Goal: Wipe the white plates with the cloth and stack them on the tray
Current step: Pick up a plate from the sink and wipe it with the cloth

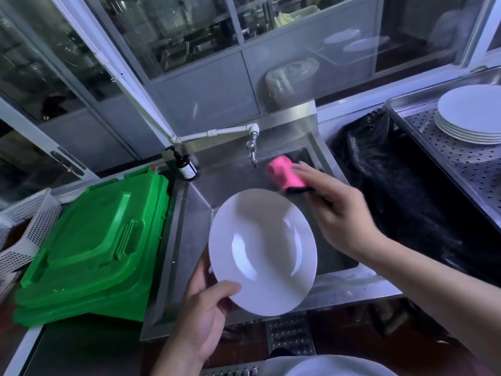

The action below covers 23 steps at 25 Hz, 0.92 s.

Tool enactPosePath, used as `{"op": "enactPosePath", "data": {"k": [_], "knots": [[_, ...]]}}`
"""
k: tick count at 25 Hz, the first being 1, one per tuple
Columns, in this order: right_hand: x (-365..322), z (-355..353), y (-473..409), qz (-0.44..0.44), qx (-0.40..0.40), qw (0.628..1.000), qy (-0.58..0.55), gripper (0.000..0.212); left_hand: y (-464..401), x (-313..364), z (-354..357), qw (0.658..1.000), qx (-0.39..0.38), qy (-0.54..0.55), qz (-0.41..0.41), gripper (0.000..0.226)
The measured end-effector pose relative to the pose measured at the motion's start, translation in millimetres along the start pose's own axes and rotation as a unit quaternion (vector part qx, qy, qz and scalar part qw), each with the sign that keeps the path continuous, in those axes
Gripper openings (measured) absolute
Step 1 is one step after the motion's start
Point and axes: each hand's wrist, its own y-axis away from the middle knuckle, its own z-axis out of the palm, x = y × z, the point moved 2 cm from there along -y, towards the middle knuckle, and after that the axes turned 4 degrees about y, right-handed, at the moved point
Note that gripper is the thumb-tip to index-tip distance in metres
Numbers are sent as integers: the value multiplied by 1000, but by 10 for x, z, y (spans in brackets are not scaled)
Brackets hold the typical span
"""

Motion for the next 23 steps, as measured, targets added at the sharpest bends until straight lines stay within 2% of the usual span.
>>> {"op": "enactPosePath", "data": {"k": [1, 2, 3, 4, 9, 11, 13, 15, 16, 17, 18, 20, 22, 23], "knots": [[-59, 130, -75, -115, -57, 987, 95, 44, 2, 33, 12, 1000, -5, 4, 7, 71], [-77, 256, -128, -201, -116, 958, 169, 44, 0, 70, 17, 1000, -10, 11, 14, 67], [-50, 360, -159, -247, -164, 931, 215, 43, 2, 104, 15, 999, -13, 22, 20, 63], [-30, 434, -177, -257, -194, 916, 239, 43, 1, 135, 2, 999, -14, 34, 24, 61], [47, 618, 69, -133, -167, 946, 245, 49, -44, 230, -247, 996, 29, 58, 59, 59], [-1, 679, 359, -100, -199, 944, 245, 48, -96, 270, -387, 994, 46, 62, 75, 65], [-108, 736, 571, -78, -267, 936, 218, 45, -173, 295, -517, 994, 58, 55, 70, 67], [-208, 742, 493, 18, -357, 925, 127, 39, -265, 286, -630, 996, 61, 37, 50, 69], [-247, 727, 394, 107, -396, 911, 29, 35, -315, 269, -678, 997, 59, 35, 39, 72], [-279, 711, 290, 197, -400, 892, -77, 34, -363, 246, -713, 997, 54, 38, 30, 72], [-275, 696, 181, 277, -365, 876, -148, 35, -398, 227, -735, 998, 47, 43, 24, 68], [-190, 625, -12, 388, -207, 872, -213, 37, -448, 212, -752, 998, 36, 46, 18, 64], [-139, 620, -185, 368, -39, 914, -168, 34, -482, 213, -758, 999, 19, 44, 11, 66], [-125, 680, -261, 319, -4, 945, -75, 26, -494, 218, -757, 999, 6, 41, 5, 69]]}}
